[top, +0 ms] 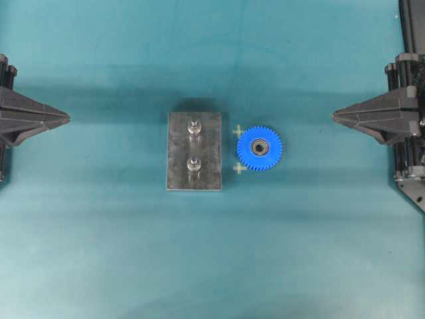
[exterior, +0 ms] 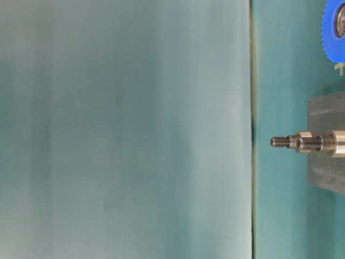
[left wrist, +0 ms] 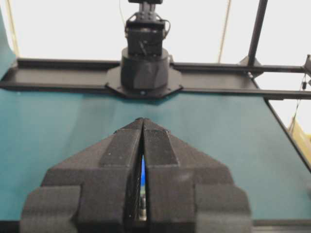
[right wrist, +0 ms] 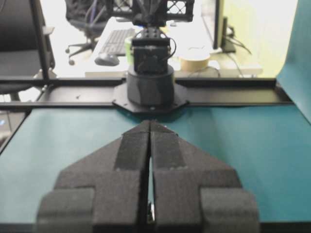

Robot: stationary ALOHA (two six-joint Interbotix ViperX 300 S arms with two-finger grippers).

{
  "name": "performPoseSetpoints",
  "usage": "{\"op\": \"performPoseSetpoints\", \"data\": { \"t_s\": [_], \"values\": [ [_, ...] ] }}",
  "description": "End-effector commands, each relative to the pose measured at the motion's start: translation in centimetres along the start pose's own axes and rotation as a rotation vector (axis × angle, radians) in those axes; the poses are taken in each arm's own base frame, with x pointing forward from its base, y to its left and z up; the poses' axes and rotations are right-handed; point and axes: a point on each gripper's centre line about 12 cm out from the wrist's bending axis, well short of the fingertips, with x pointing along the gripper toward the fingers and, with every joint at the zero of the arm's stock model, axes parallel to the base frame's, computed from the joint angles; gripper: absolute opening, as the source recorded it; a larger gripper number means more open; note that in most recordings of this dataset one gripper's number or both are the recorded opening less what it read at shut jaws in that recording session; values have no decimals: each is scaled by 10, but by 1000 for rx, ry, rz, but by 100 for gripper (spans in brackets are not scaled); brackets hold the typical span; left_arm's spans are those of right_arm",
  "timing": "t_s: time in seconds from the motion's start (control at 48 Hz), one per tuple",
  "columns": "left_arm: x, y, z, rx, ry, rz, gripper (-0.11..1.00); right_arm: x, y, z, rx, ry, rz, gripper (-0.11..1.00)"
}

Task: Fit the large gear onto the shaft.
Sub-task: 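Move the right gripper toward the blue gear beside the plate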

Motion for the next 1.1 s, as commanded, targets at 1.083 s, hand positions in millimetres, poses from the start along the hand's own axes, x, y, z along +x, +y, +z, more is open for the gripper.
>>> {"op": "performPoseSetpoints", "data": {
  "t_s": [1.083],
  "values": [
    [52,0,-82,35,658,-11,0,80,-43,-121,284,1045,-216,8]
  ]
}}
